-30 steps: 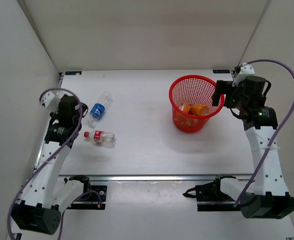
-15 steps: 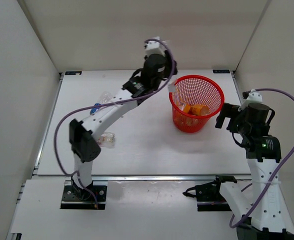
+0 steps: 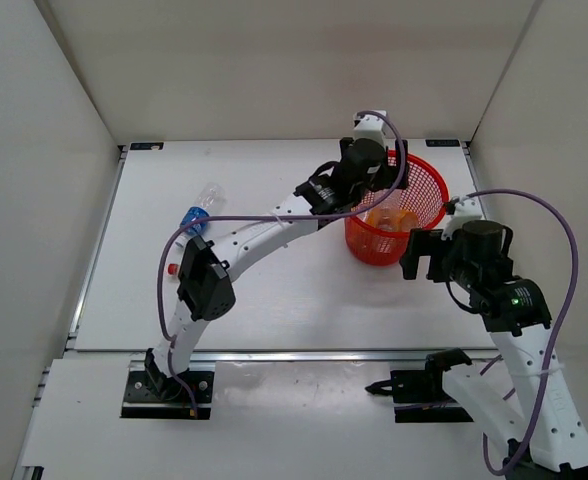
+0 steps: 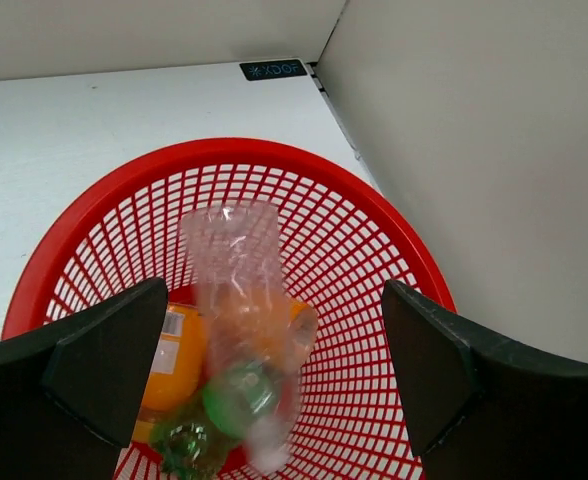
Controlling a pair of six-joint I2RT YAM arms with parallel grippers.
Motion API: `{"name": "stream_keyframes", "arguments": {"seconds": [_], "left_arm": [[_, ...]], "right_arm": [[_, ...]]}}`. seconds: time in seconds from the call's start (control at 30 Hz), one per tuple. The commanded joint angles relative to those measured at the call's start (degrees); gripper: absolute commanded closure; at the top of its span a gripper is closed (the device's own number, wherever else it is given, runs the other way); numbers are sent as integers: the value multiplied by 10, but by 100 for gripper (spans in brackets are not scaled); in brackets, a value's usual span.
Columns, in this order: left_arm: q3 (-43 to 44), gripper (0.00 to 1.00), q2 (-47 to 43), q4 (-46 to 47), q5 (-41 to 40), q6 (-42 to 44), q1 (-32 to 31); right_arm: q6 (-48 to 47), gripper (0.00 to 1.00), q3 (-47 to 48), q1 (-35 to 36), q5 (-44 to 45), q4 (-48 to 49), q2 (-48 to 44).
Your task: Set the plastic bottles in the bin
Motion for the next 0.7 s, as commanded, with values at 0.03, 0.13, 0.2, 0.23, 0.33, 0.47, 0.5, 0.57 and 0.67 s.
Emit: {"name": "stream_keyframes", "arguments": {"seconds": [0.03,0.13,0.2,0.23,0.33,0.47,0.5,0.57,0.67], "left_arm": [[2,2,-76,-44,21,16,6],[-107,2,-186,-92,14,15,29],[-204,1,-263,-127,-1,-1,53],[-278,1,-294,-150,-8,-19,73],[-481,1,-478,-192,12,-89,153],[-686,1,-699,-286,19,-168,276],[-719,1,-728,-308,26,-167,311],[-736,1,-823,-353,16,-175,356],[-723,2,-876,-433,-31,-177,388]], "right_arm": [[-24,1,29,57,-11,27,8],[-36,0,53,134,-7,32,35],[-39,1,66,171,-2,45,65],[-45,2,71,211,5,55,85],[-77,1,96,312,5,92,163],[-143,2,143,352,-105,162,293],[-163,2,154,355,-145,183,330],[-196,2,189,374,-168,218,388],[-257,1,262,407,-190,240,494]]}}
